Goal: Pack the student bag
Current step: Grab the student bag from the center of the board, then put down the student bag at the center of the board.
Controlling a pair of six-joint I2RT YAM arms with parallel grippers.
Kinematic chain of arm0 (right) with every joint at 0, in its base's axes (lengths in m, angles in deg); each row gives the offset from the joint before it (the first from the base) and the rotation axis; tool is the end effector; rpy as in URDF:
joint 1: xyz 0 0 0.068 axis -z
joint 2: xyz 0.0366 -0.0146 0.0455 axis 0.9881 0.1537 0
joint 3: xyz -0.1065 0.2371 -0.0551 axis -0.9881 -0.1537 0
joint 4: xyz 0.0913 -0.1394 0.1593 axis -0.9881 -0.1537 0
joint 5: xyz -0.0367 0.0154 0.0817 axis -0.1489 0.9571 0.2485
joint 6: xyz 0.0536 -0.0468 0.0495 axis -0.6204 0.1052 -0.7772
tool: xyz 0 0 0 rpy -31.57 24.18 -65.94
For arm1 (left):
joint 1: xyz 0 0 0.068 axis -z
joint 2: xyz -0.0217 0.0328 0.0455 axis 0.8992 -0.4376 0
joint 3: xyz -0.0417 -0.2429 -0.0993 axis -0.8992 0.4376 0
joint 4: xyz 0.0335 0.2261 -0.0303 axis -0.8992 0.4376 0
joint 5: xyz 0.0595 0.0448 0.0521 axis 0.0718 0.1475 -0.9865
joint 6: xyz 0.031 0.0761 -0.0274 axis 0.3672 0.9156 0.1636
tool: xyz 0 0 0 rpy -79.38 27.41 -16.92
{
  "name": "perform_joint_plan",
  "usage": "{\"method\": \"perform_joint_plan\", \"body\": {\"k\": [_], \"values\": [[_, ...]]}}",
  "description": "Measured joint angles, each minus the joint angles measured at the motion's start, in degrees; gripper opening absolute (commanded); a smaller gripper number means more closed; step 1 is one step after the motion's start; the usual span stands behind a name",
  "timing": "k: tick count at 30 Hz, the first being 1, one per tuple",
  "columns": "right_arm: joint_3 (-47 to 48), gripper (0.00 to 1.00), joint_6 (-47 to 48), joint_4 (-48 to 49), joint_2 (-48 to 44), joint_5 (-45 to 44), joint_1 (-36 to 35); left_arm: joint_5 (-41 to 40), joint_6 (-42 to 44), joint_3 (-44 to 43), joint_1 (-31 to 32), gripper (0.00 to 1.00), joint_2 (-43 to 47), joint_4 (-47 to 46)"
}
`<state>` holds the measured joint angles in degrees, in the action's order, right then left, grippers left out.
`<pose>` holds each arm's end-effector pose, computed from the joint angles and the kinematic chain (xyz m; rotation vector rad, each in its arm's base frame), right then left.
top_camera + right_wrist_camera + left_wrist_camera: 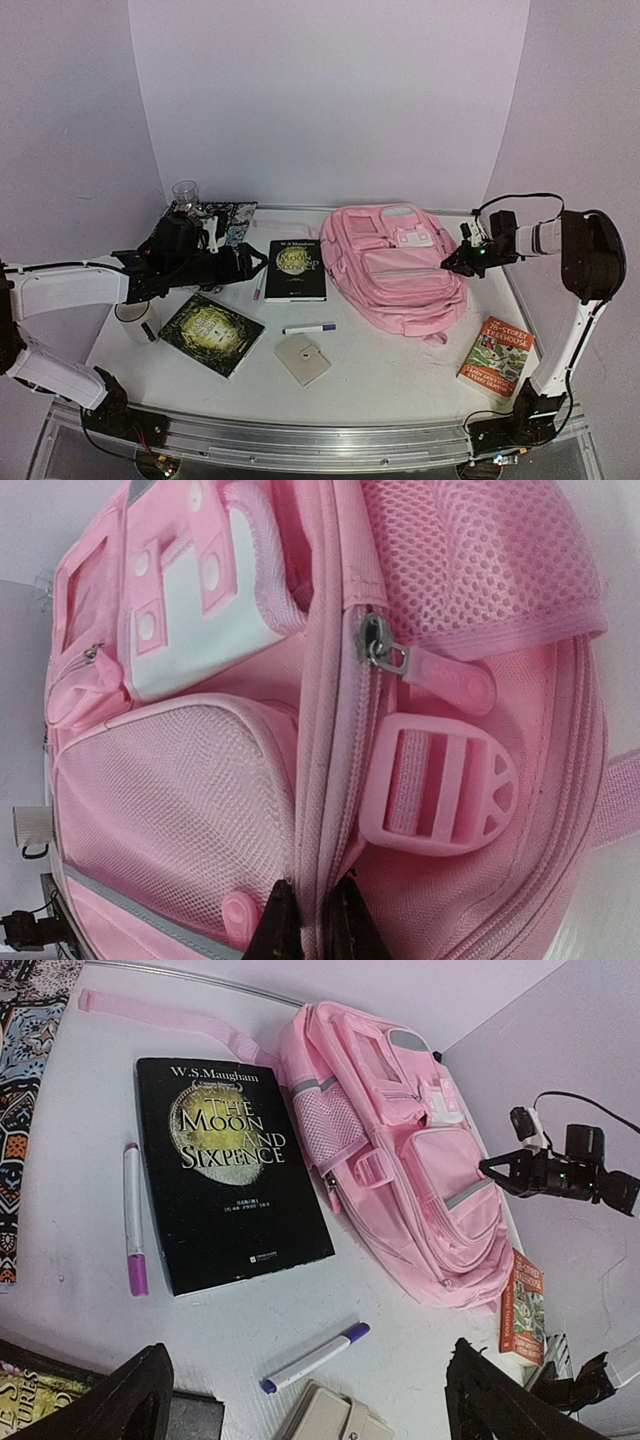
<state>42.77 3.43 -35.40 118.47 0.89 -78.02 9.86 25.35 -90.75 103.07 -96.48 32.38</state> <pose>0.3946 0.0252 0.1742 -0.0524 2.1562 0.8216 0.2233 -0.1909 0.2359 0.1210 2.1944 -0.8830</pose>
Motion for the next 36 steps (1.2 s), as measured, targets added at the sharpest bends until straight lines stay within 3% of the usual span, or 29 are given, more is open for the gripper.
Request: {"method": "perform_joint_plan", "body": {"k": [9, 15, 24, 36], "values": [[-11.3, 0.00, -12.1, 0.4, -21.8, -3.3, -1.8, -0.1, -3.0, -0.2, 2.4, 0.96, -3.7, -3.8], [-17.0, 0.00, -19.2, 1.7, -32.2, -10.4, -6.7, -0.5, -4.2, -6.0, 5.9, 0.90, -11.8, -5.3], [-22.7, 0.00, -26.0, 2.8, -37.6, -19.5, -15.4, 0.4, -5.0, -17.7, 13.5, 0.74, -27.7, -8.9], [-24.4, 0.00, -26.8, 3.2, -40.6, -20.8, -17.0, 3.7, -8.6, -19.3, 14.6, 0.53, -39.1, -11.8]]}}
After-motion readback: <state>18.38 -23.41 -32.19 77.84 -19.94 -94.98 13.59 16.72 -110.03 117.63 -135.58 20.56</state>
